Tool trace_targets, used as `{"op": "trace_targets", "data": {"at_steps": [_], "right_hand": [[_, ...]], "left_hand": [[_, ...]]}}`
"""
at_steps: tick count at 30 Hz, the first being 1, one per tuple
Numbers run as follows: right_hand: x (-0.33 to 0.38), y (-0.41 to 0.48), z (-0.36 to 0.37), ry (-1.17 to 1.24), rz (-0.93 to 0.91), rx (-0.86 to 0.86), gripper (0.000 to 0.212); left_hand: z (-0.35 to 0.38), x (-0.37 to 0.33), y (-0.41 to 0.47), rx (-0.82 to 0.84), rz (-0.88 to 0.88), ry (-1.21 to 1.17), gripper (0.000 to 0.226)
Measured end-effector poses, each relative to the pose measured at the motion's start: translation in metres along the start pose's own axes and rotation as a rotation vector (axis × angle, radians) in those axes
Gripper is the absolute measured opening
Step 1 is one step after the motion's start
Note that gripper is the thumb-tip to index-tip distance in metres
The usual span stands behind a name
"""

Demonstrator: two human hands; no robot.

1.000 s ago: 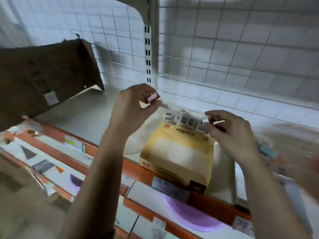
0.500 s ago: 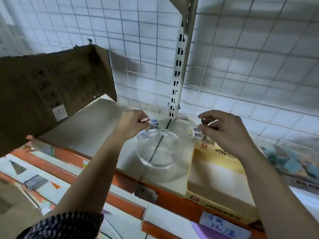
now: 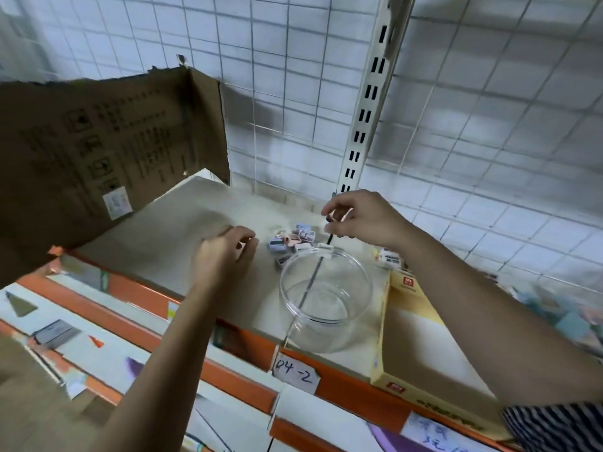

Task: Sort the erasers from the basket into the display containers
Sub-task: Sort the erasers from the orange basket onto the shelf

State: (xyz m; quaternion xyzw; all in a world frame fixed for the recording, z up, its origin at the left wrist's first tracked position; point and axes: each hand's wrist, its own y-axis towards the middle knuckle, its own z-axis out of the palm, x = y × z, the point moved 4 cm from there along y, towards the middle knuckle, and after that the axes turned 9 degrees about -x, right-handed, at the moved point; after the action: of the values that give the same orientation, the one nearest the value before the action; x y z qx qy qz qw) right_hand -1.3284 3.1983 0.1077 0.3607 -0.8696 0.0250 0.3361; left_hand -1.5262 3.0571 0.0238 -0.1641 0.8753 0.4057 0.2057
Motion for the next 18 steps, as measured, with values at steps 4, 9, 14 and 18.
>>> {"op": "trace_targets", "data": {"at_steps": [4,9,14,18], "right_hand": [[0.008,0.026,0.036,-0.201,-0.088,0.131,0.027],[0.015,0.033,0.055,-0.178,-0.093,0.184,0.029],[0.010,0.028,0.044,-0.227,-0.113,0.098,0.017],[0.001,0.012,0.012,-0.211,-0.103,0.033,0.015]], "left_hand": [[-0.001,0.006,0.004,-0.043,-0.094,-0.025,0.036],[0.006,0.006,0.005,-0.016,-0.127,0.013,0.022],[0.008,0.008,0.006,-0.018,-0.102,0.026,0.027],[-0.006,-0.017,0.011,-0.077,0.033,0.087,0.031]]}}
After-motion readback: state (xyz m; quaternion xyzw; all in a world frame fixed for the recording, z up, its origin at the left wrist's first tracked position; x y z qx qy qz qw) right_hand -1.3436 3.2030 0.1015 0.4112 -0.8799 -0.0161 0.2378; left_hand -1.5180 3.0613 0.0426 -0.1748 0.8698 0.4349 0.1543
